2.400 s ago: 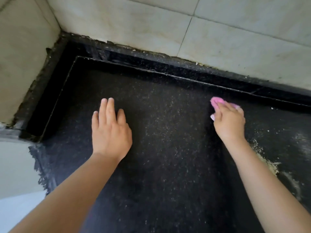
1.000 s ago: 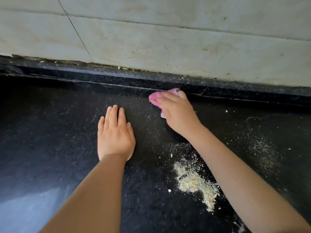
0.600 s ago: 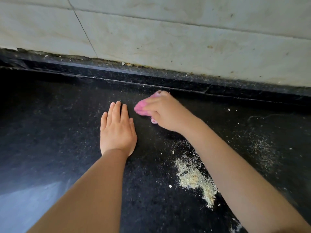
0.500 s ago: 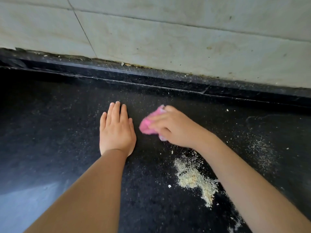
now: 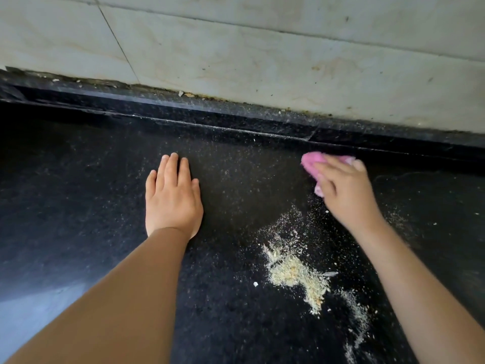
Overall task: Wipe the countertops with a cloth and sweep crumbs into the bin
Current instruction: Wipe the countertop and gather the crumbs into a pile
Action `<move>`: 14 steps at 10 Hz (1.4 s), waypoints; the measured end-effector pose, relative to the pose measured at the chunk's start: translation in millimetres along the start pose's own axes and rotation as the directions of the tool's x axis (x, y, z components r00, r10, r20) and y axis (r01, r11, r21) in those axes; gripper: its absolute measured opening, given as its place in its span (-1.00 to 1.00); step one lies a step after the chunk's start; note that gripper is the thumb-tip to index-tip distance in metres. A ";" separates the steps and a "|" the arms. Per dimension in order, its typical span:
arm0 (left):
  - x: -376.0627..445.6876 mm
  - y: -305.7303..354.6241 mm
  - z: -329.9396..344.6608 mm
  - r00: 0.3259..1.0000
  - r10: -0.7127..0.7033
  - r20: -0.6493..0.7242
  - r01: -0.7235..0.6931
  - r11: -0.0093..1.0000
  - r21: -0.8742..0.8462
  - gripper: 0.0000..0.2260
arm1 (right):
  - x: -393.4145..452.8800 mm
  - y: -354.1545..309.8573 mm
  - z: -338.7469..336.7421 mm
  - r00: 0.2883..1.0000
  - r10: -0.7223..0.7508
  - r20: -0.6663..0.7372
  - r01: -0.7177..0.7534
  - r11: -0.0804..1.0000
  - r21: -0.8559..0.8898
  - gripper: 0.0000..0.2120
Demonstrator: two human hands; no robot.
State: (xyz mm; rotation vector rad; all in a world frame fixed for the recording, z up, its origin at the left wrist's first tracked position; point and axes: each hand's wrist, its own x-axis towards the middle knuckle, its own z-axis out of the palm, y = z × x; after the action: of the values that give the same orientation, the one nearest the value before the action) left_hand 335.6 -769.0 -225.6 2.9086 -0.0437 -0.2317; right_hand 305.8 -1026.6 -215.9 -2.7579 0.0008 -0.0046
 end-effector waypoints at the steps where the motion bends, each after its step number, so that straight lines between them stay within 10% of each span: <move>1: -0.5 0.5 -0.9 1.000 -0.001 0.000 0.001 1.000 -0.003 -0.56 | -25.2 -22.9 -14.9 0.950 -0.240 0.200 0.179 0.944 0.279 -0.70; 4: -0.8 2.4 -2.3 1.000 -0.009 0.007 0.009 1.000 0.013 -0.55 | 3.9 36.6 -15.8 0.966 0.192 -0.173 -0.197 0.980 -0.008 -0.71; 7: 0.5 2.6 0.0 1.000 0.009 0.014 -0.009 1.000 0.019 -0.55 | -33.5 -25.9 -29.1 0.995 0.059 -0.079 -0.038 0.968 0.248 -0.69; 9: 1.0 2.5 -0.3 1.000 0.008 0.021 -0.009 0.999 0.037 -0.55 | 9.6 44.0 -18.7 0.901 0.375 -0.219 -0.386 0.923 -0.008 -0.74; 12: 0.9 2.7 -0.3 1.000 -0.005 0.030 0.003 0.998 0.060 -0.55 | -24.7 -15.8 -28.0 1.000 -0.005 -0.015 0.009 0.969 0.248 -0.74; 14: 0.8 2.9 -0.2 0.999 -0.008 0.039 0.005 0.997 0.074 -0.55 | -20.2 -16.6 6.0 0.991 0.123 -0.057 -0.120 0.991 0.054 -0.70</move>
State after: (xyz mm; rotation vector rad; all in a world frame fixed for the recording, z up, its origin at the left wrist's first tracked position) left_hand 336.4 -771.9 -224.9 2.9783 -0.0503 -0.2948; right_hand 285.7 -1008.9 -215.3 -2.7013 0.1822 -0.0551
